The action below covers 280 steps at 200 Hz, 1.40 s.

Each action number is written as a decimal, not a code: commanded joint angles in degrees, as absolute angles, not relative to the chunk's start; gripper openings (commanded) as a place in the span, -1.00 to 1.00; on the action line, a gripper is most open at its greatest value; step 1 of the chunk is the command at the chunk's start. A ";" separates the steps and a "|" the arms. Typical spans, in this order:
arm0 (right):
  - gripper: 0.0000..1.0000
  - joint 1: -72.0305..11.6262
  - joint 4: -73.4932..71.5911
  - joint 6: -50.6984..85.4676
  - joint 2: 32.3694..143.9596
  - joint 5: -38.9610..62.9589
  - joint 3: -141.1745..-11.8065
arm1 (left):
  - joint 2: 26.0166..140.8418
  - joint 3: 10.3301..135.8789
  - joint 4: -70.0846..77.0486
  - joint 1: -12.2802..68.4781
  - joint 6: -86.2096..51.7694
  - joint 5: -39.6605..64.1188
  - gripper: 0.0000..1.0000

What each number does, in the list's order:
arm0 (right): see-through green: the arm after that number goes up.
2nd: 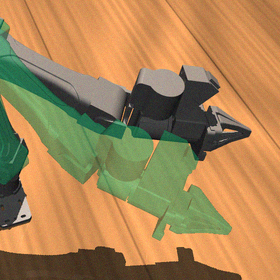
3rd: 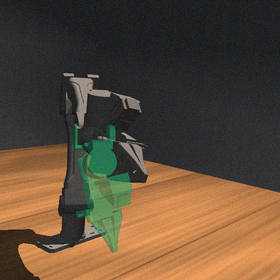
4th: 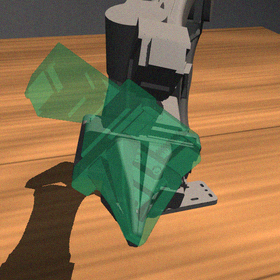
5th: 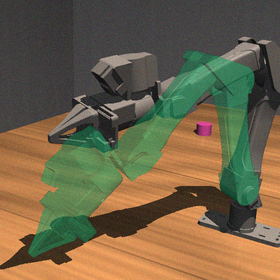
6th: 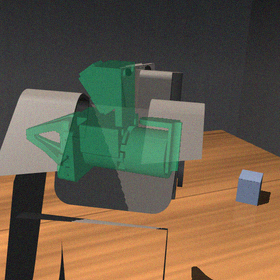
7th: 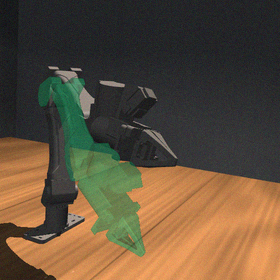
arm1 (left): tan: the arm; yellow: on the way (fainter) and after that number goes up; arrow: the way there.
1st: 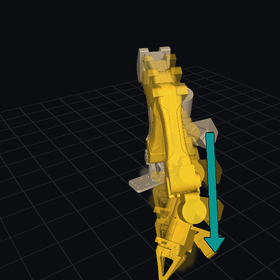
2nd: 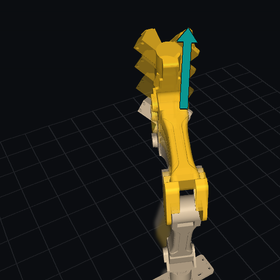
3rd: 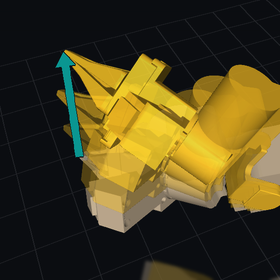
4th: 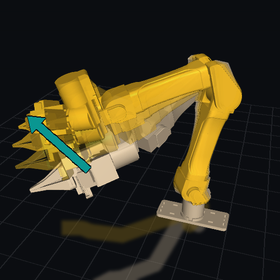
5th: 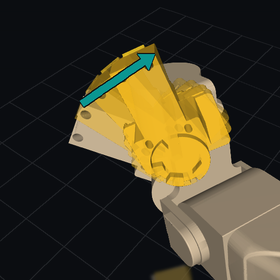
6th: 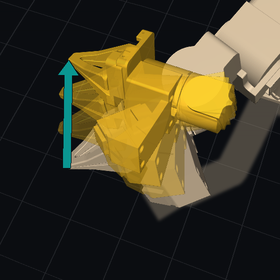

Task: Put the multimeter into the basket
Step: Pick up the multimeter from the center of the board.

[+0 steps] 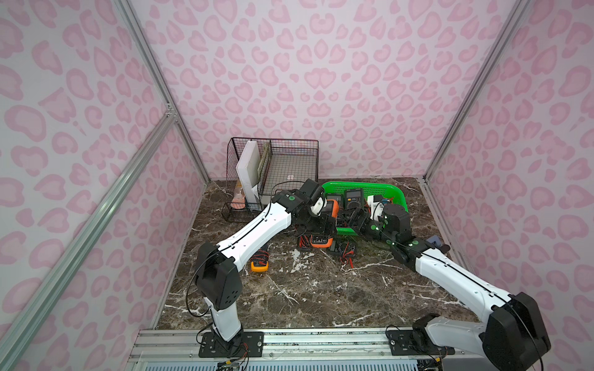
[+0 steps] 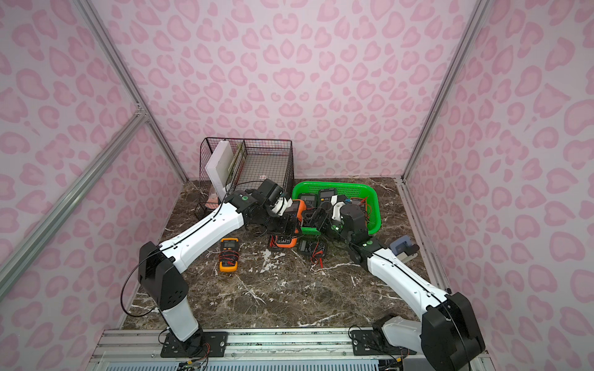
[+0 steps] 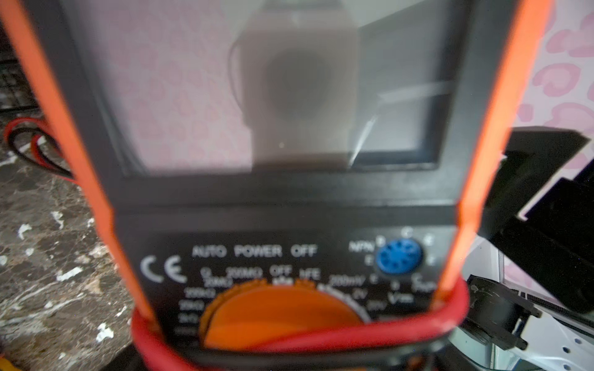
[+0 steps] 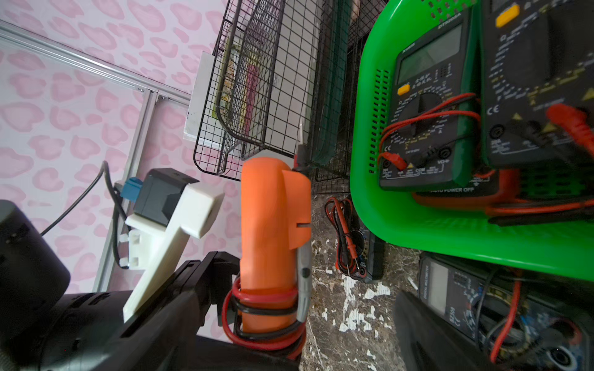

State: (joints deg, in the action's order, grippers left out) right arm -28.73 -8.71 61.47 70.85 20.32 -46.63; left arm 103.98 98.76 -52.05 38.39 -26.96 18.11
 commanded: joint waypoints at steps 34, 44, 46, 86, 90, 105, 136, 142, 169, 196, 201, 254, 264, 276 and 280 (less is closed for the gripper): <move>0.98 -26.41 -12.39 61.52 72.70 22.98 -47.70 | 108.09 104.35 -50.38 39.46 -28.03 21.40 -1.00; 0.98 -25.92 -12.63 61.43 73.14 23.19 -48.01 | 108.49 104.91 -50.37 39.61 -28.10 21.61 -1.00; 0.98 -25.84 -12.69 61.43 73.28 23.29 -47.99 | 108.53 104.98 -50.36 39.63 -28.12 21.62 -1.00; 0.92 -24.27 -14.41 61.52 76.03 25.01 -49.21 | 109.66 106.22 -50.03 40.31 -28.47 22.45 -1.00; 0.91 -24.18 -14.62 61.52 76.29 25.25 -49.39 | 109.75 106.27 -49.88 40.32 -28.48 22.54 -1.00; 0.84 -23.91 -15.37 61.69 77.23 26.12 -49.85 | 110.10 106.50 -49.47 40.48 -28.56 22.93 -1.00; 0.60 -23.29 -16.98 62.43 78.45 27.29 -49.90 | 110.82 107.32 -49.38 40.74 -28.65 23.33 -1.00; 0.55 -23.14 -17.38 62.64 78.54 27.46 -49.79 | 111.04 107.51 -49.34 40.72 -28.65 23.44 -1.00; 0.35 -22.29 -19.23 63.87 79.08 28.30 -49.29 | 111.70 108.26 -49.40 40.78 -28.74 23.91 -1.00; 0.21 -21.63 -20.61 64.59 79.67 29.04 -49.05 | 112.32 108.97 -49.39 40.91 -28.74 24.42 -1.00; 0.18 -21.54 -20.87 64.65 79.82 29.15 -49.04 | 112.40 109.11 -49.38 40.88 -28.75 24.52 -1.00; 0.00 -20.93 -21.79 64.95 81.03 29.46 -49.61 | 114.23 111.81 -50.38 40.92 -27.96 25.36 -0.96; -0.03 -20.59 -21.74 64.95 81.07 29.27 -49.66 | 114.80 112.70 -50.71 40.95 -27.87 25.31 -0.82; -0.05 -20.05 -21.80 64.95 81.20 29.18 -49.91 | 115.53 114.04 -51.19 40.94 -27.78 25.06 -0.61; -0.06 -19.74 -21.84 64.89 81.21 29.11 -49.92 | 115.85 114.56 -51.43 40.93 -27.70 25.01 -0.56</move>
State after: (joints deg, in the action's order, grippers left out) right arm -20.53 -19.59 64.45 81.06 28.49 -49.21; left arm 114.93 112.16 -52.21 40.99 -28.62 23.62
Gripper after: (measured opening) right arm 0.488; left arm 0.867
